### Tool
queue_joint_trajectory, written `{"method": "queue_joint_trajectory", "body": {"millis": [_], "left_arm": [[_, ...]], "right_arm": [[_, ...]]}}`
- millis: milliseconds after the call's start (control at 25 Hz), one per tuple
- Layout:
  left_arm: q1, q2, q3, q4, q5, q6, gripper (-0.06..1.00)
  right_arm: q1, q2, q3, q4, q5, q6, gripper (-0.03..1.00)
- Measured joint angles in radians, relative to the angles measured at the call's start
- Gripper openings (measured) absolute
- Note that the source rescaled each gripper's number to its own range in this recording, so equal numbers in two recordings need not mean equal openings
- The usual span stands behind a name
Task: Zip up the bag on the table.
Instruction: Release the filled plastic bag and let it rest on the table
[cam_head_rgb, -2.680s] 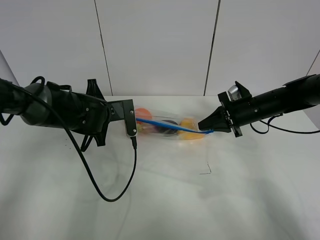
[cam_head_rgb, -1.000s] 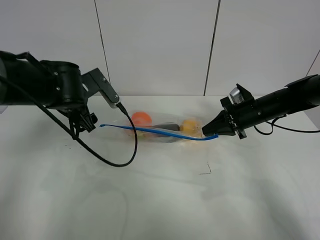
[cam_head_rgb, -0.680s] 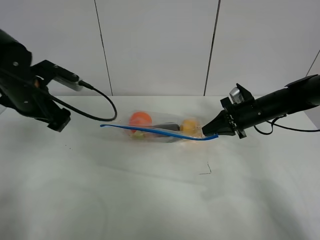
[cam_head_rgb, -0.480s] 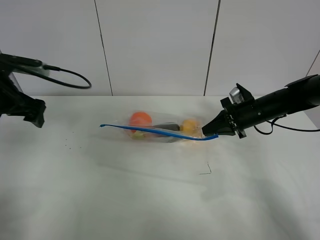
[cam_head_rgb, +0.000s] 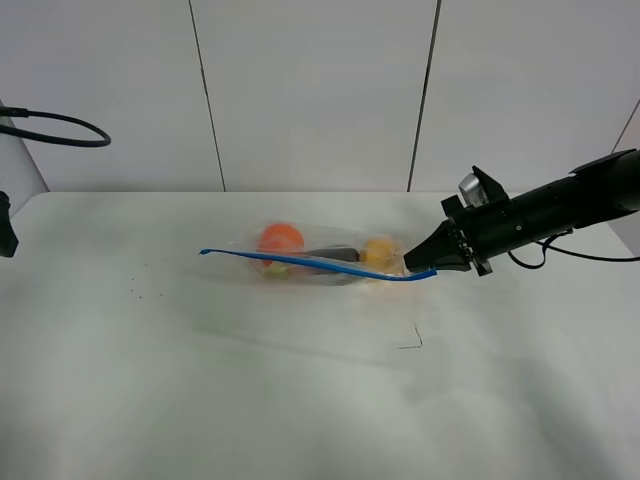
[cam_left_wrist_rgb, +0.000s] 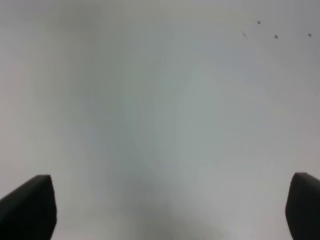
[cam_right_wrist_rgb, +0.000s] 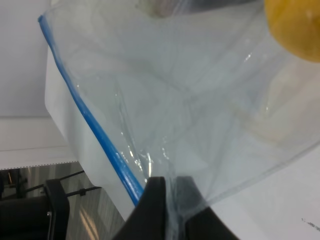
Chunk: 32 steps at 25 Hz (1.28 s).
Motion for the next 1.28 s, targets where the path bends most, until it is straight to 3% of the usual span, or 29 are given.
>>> {"method": "queue_joint_trajectory", "body": {"millis": [400, 1000, 1280], "left_arm": [[0.0, -0.245, 0.174, -0.209, -0.036, 0.179, 0.99], [0.0, -0.697, 0.447, -0.253, 0.023, 0.19, 0.99], [0.0, -0.916, 0.498, -0.264, 0.063, 0.19, 0.99]], "right_arm": [[0.0, 0.0, 0.0, 0.001, 0.0, -0.002, 0.0], [0.0, 0.0, 0.0, 0.004, 0.0, -0.002, 0.0], [0.0, 0.0, 0.0, 0.004, 0.0, -0.003, 0.0]]}}
